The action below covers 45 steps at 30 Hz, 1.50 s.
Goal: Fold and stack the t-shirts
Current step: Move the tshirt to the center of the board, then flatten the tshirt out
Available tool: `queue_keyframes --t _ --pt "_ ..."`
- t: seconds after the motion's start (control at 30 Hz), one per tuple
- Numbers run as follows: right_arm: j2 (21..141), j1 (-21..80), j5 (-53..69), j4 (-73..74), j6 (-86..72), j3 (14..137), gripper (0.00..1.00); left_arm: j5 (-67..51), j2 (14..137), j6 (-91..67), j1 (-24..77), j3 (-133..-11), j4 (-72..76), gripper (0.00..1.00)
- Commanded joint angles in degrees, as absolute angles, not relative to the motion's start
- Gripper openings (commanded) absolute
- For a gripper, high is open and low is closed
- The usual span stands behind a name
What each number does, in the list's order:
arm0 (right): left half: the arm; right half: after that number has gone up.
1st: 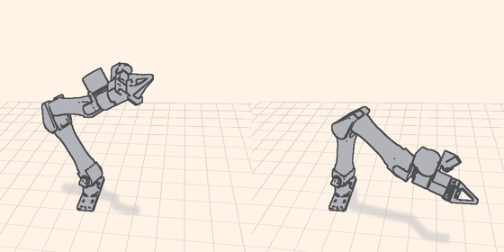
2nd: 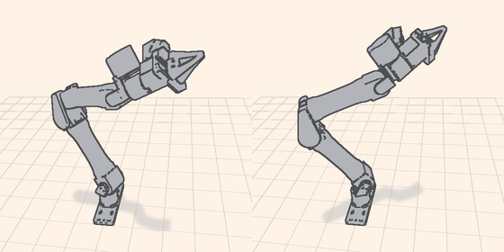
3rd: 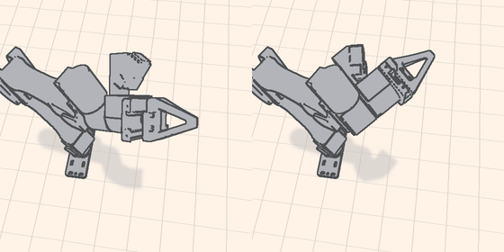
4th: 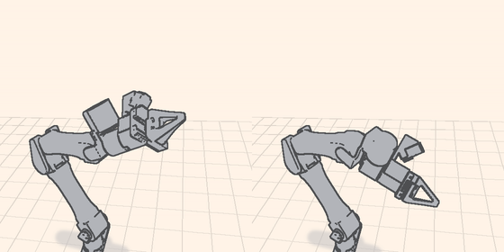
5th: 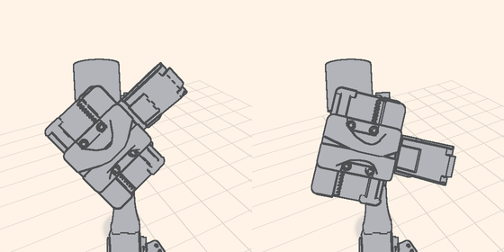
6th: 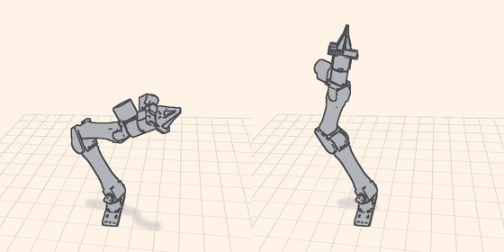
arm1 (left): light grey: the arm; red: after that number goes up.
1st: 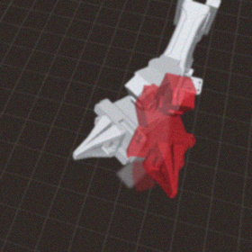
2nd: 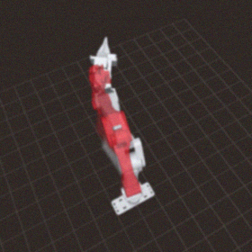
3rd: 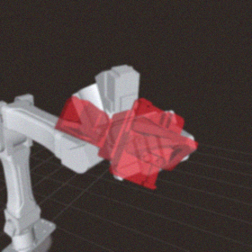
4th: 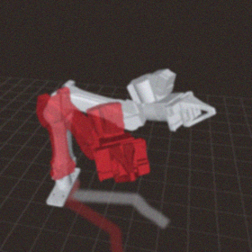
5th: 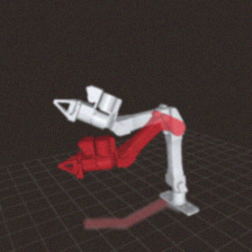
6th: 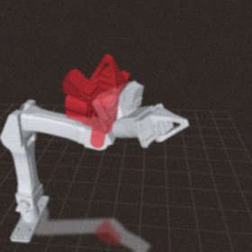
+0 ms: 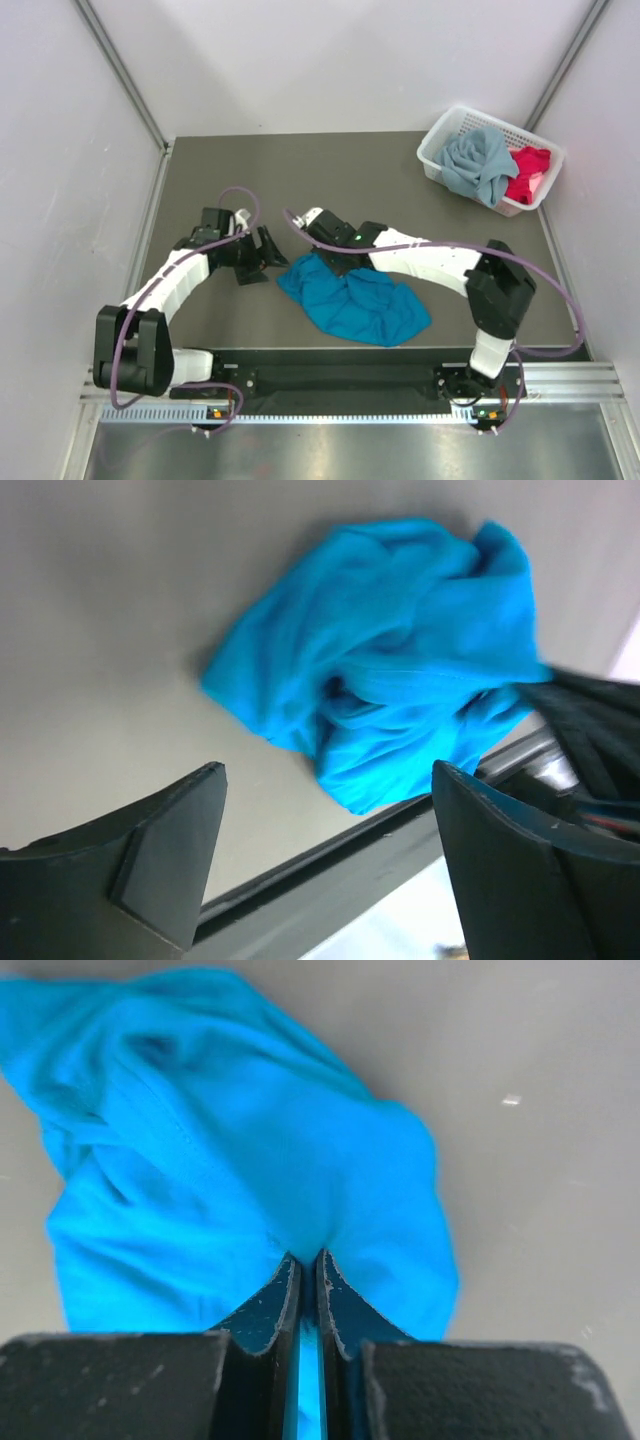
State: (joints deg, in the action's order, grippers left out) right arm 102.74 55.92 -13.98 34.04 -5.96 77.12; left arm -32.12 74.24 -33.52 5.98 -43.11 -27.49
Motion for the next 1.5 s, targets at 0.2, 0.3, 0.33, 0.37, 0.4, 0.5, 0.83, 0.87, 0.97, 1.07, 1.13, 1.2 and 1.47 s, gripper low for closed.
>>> queue_keyframes --t 0.2,0.3,0.33,0.37,0.4,0.5,0.83,0.87,0.97,1.07,1.13,1.2,1.47 --pt "85.7 51.3 -14.3 39.4 -12.9 79.0 0.01 -22.2 72.7 -26.1 19.4 -50.3 -25.9 0.88" --pt "82.4 49.6 -12.8 40.0 -13.7 78.4 0.00 -21.8 71.1 -23.5 19.8 -50.2 -25.6 0.90" --pt "80.9 49.1 -12.5 40.3 -14.1 77.9 0.00 -22.2 71.0 -22.9 19.9 -50.4 -25.3 0.91" --pt "79.9 48.9 -12.0 40.3 -14.3 77.5 0.00 -22.8 70.9 -21.3 20.0 -50.4 -24.8 0.91" --pt "78.9 48.6 -11.2 40.3 -14.8 77.2 0.00 -23.4 71.0 -20.7 20.6 -50.5 -23.7 0.92" --pt "75.2 48.2 -10.3 40.3 -16.0 75.5 0.00 -24.7 72.6 -17.8 23.0 -51.8 -22.3 0.93" --pt "69.1 46.7 -8.5 42.4 -20.8 74.8 0.00 -30.2 82.5 -17.6 33.5 -55.1 -17.2 0.92" --pt "68.5 46.6 -8.1 42.5 -22.0 74.7 0.00 -29.5 85.2 -17.8 33.7 -55.9 -17.3 0.90" --pt "65.7 45.9 -8.0 43.2 -24.4 75.1 0.00 -30.7 88.5 -18.1 34.4 -59.2 -18.5 0.60" --pt "62.1 44.2 -13.0 46.2 -27.8 76.3 0.00 -30.1 87.5 -18.4 36.7 -64.7 -20.3 0.00" --pt "58.7 43.8 -18.6 49.3 -30.1 78.1 0.00 -28.4 85.0 -19.4 38.0 -67.9 -23.2 0.00" --pt "55.0 43.3 -27.3 52.9 -32.5 80.5 0.00 -27.3 83.1 -20.7 40.2 -72.6 -25.6 0.00" --pt "41.4 43.2 -47.9 55.0 -33.4 88.7 0.00 -21.5 75.7 -27.7 54.9 -84.6 -27.6 0.00"
